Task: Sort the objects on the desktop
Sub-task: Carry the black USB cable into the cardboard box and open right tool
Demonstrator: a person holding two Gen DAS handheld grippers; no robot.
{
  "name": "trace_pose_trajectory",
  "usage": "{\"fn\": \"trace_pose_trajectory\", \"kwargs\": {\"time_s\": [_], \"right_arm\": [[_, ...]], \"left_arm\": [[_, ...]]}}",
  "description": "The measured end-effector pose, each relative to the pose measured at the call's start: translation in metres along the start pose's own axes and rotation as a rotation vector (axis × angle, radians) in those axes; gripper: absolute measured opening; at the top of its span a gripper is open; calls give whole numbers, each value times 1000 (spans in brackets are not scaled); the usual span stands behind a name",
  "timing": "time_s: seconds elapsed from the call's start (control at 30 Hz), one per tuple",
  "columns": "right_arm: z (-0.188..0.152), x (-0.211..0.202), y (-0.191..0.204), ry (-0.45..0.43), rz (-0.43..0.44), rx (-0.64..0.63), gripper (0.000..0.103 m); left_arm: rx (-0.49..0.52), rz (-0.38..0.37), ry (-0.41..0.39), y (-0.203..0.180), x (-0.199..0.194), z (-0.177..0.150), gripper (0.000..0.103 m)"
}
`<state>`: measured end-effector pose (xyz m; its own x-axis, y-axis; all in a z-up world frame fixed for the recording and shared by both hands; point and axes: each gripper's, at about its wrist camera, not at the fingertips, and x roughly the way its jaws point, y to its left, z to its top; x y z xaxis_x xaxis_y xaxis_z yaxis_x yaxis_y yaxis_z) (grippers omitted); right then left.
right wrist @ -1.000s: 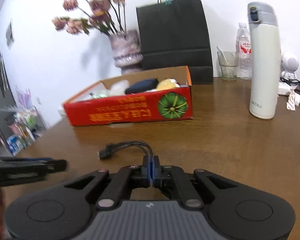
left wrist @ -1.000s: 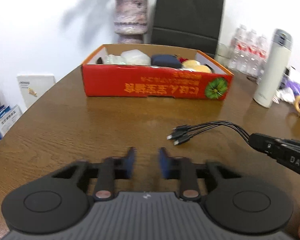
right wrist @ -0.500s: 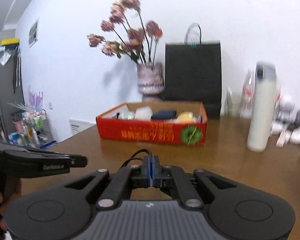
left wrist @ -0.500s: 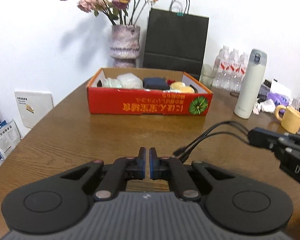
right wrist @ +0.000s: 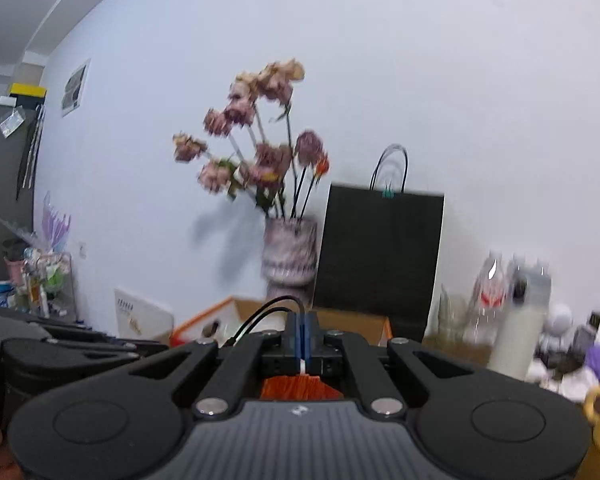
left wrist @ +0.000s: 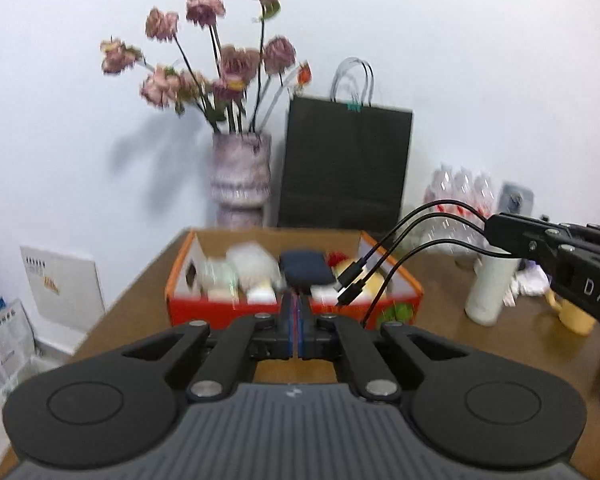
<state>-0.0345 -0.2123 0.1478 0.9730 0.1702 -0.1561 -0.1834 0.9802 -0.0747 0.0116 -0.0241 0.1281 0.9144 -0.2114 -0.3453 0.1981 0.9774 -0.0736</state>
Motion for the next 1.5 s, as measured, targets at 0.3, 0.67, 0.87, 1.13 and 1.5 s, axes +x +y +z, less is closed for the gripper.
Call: {"fn": "trace_pose_trajectory", "kwargs": {"time_s": [0.3, 0.67, 0.87, 1.13, 1.5], "right_arm": [[59, 112, -23, 7, -17, -7, 1], [24, 215, -15, 145, 70, 9, 1], [-34, 265, -30, 432, 178, 96, 1], [-65, 284, -72, 500, 106, 315, 40], [-31, 255, -58, 529, -58, 200, 90]], "left_arm": [[-25, -7, 2, 29, 87, 79, 2], [-43, 6, 84, 56, 183, 76, 2], [-25, -28, 181, 60, 217, 51, 2], [-47, 14, 351, 63, 259, 18, 39], [-18, 115, 420, 51, 223, 26, 103]]}}
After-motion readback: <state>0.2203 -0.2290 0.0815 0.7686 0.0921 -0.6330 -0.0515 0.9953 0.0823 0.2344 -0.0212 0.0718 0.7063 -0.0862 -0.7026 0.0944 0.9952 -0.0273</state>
